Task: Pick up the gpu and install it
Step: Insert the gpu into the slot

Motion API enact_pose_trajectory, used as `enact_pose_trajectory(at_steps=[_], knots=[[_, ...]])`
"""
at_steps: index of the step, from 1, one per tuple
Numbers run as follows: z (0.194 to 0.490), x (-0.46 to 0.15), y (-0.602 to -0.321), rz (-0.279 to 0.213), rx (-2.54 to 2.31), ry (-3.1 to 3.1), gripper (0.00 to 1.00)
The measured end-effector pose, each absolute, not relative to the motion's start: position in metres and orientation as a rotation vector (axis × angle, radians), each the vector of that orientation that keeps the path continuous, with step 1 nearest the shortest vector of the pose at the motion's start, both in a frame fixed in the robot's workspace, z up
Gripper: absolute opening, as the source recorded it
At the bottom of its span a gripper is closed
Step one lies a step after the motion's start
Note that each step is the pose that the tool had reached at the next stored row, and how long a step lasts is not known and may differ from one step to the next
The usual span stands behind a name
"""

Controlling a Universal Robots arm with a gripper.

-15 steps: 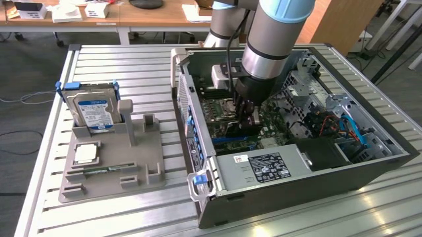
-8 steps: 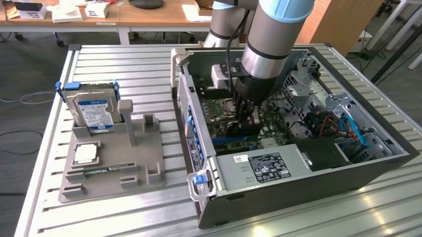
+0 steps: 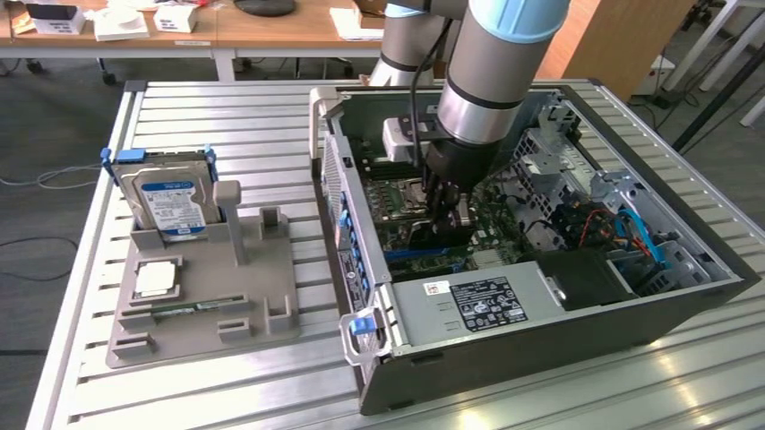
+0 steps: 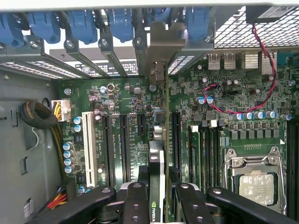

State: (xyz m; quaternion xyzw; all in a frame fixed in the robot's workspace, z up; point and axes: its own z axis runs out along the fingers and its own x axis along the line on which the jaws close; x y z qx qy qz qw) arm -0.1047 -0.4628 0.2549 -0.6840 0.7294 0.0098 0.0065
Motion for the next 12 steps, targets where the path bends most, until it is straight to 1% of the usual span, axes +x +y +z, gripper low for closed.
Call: enact_pose_trajectory(at_steps=[12], knots=[[0.2545, -0.1054, -0.4621, 0.031, -2.14, 2.282, 0.27]])
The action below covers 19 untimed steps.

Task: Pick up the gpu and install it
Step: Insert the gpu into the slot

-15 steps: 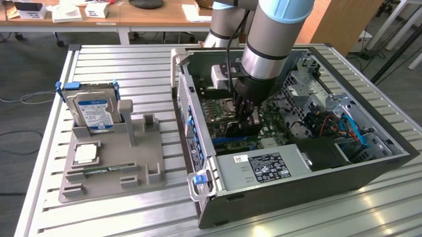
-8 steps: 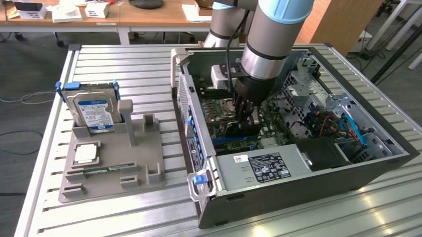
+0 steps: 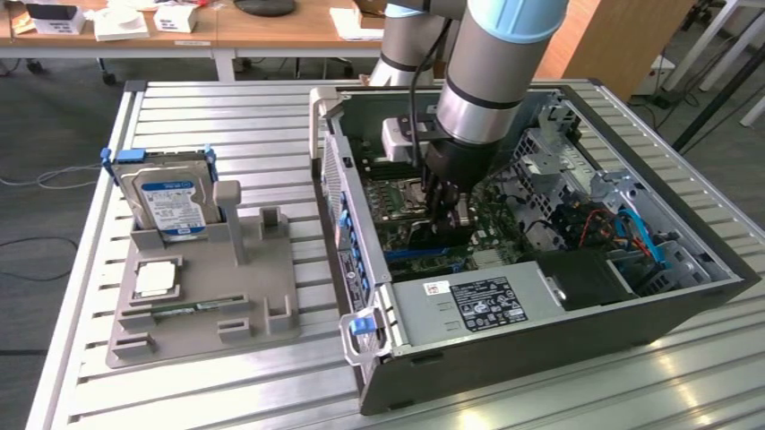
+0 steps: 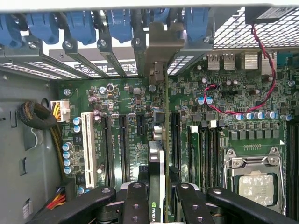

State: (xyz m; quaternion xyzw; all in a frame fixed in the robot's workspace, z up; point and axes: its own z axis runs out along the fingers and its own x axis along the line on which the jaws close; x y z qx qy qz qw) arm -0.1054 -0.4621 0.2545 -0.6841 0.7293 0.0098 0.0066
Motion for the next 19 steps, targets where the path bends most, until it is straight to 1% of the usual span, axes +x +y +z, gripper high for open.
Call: enact_pose_trajectory(at_steps=[19], knots=[[0.2536, -0.1072, -0.4622, 0.031, -2.14, 2.282, 0.27]])
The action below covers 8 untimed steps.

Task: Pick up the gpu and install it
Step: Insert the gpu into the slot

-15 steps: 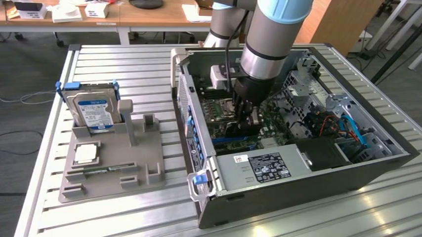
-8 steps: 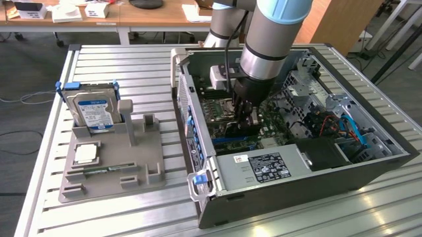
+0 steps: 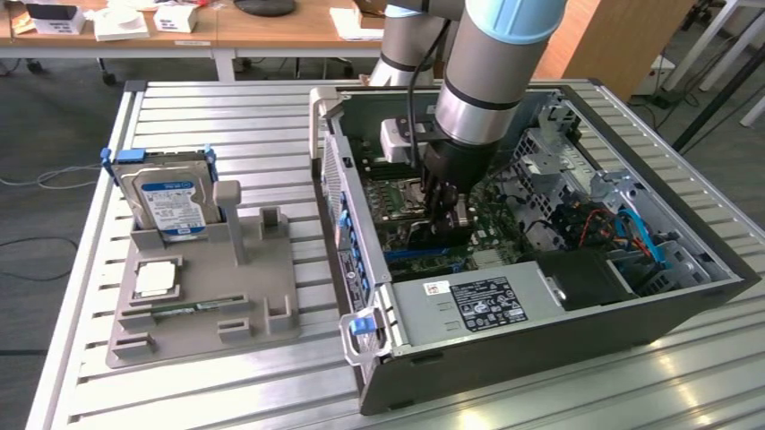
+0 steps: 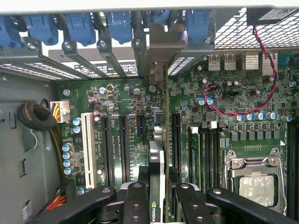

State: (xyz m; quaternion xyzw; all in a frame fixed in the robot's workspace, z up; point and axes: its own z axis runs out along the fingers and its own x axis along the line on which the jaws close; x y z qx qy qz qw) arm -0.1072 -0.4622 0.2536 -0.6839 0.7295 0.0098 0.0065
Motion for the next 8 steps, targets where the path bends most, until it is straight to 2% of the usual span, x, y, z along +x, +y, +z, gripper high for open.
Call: enact_pose_trajectory(at_steps=[8], knots=[[0.2535, -0.1064, -0.4622, 0.031, -2.14, 2.282, 0.27]])
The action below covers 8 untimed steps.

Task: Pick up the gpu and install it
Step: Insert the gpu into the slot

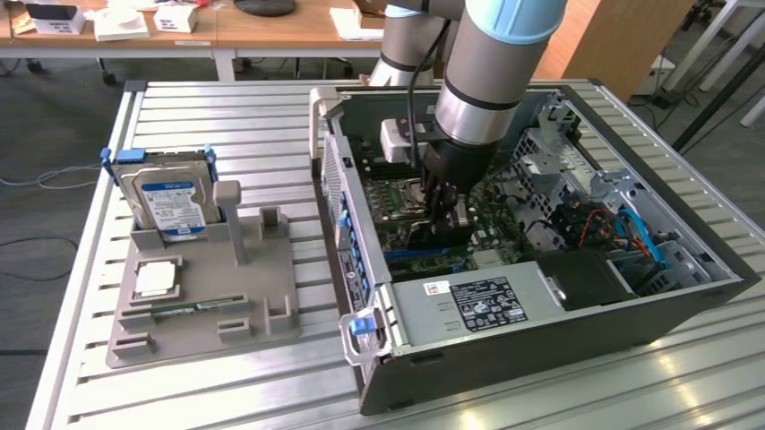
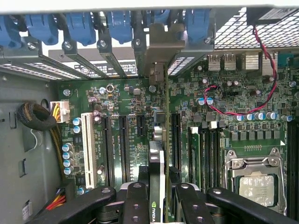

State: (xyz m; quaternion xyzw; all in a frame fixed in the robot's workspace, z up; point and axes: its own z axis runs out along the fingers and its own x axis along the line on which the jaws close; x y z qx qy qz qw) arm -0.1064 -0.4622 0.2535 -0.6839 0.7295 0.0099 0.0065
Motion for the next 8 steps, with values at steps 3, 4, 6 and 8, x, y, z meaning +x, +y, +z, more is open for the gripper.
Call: enact_pose_trajectory(at_steps=[3, 4, 6, 8], knots=[[0.2536, -0.103, -0.4622, 0.031, -2.14, 2.282, 0.27], [0.2536, -0.1017, -0.4622, 0.031, -2.14, 2.282, 0.27], [0.2536, -0.1003, -0.4622, 0.031, -2.14, 2.282, 0.27], [0.2535, -0.1003, -0.4622, 0.031, -2.14, 2.282, 0.27]])
